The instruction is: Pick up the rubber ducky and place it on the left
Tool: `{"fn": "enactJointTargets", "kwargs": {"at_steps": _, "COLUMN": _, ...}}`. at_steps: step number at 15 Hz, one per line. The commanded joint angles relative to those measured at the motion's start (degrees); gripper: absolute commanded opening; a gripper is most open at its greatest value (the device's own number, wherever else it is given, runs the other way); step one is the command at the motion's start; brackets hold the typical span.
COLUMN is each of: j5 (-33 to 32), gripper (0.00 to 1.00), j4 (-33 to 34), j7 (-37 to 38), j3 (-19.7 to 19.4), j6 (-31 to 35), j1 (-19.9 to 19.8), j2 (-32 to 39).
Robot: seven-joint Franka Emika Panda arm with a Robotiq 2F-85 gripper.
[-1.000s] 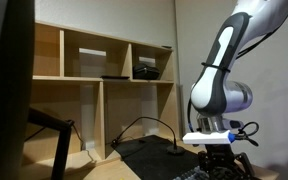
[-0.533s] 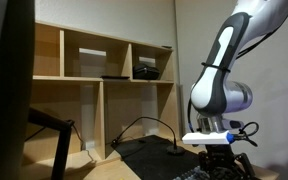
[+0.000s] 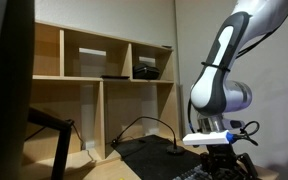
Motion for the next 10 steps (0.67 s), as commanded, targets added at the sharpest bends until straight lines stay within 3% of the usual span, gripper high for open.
{"fn": "enactJointTargets", "kwargs": {"at_steps": 1, "j5": 2.45, "gripper": 1.0, "j4": -0.36, "j7": 0.96, "j3": -0.5, "j6": 3.43, "j1": 0.68, "j2": -0.18}}
{"fn": "enactJointTargets", "kwargs": {"at_steps": 3, "j5": 5.42, "gripper": 1.0, "j4": -0.74, "j7": -0.41, "j3": -0.19, "j6": 8.76, "j1": 0.72, "j2": -0.02}}
{"fn": "enactJointTargets", "kwargs": {"at_steps": 4, "j5": 2.86, "gripper": 1.0, "j4": 0.05, "j7": 0.76, "j3": -0.66, "j6": 4.9, "j1": 0.79, "j2": 0.0}}
{"fn": "enactJointTargets", "kwargs": {"at_steps": 9, "j5": 3.07, "gripper": 1.0, "j4": 0.1, "j7": 0.76, "j3": -0.66, "j6": 5.36, "j1": 0.81, "j2": 0.01}}
{"fn": "enactJointTargets", "kwargs": {"at_steps": 10, "j5": 2.14, "gripper": 1.0, "j4": 0.33, "j7": 3.45, "j3": -0.98, "j6": 2.67, "j1": 0.83, "j2": 0.04}}
